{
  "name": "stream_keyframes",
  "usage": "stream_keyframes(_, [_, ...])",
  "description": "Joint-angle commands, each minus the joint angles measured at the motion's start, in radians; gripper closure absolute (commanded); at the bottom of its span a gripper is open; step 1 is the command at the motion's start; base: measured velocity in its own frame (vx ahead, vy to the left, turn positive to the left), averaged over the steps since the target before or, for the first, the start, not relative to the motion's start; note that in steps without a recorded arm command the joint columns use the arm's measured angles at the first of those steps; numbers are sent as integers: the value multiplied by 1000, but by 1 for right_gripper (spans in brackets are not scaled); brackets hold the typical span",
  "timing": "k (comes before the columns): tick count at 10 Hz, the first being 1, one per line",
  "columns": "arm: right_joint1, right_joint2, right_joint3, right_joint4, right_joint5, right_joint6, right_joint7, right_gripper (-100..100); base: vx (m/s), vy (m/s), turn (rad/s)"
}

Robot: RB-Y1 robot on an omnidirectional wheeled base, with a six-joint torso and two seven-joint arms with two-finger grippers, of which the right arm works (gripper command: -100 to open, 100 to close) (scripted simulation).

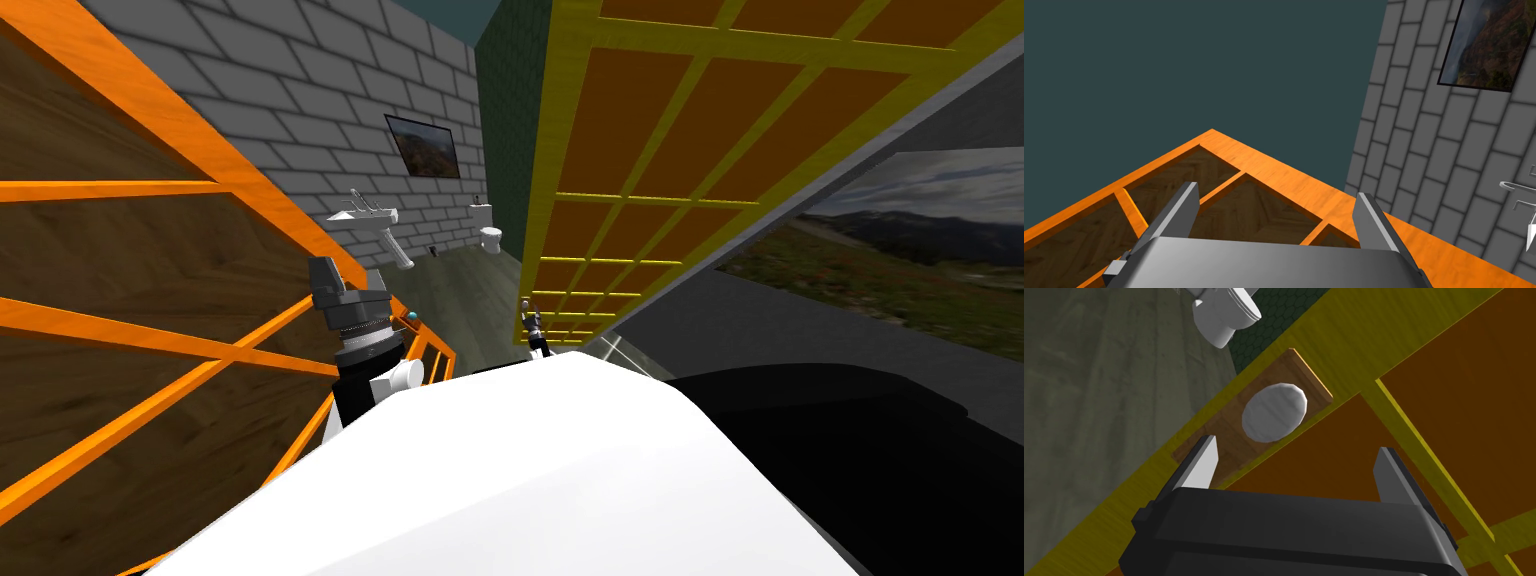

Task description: Push the door open

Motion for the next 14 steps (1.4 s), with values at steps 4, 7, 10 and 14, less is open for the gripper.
stream_keyframes(4, [17, 9, 17, -26, -76, -3, -121, -100, -42, 5, 30])
stream_keyframes(7, [28, 18, 27, -42, -123, -4, -198, -100, -44, -3, 27])
stream_keyframes(10, [38, 30, 37, -58, -166, -5, -276, -100, -44, 11, 26])
stream_keyframes(14, [51, 50, 50, -78, -223, -7, -379, -100, -43, 4, 28])
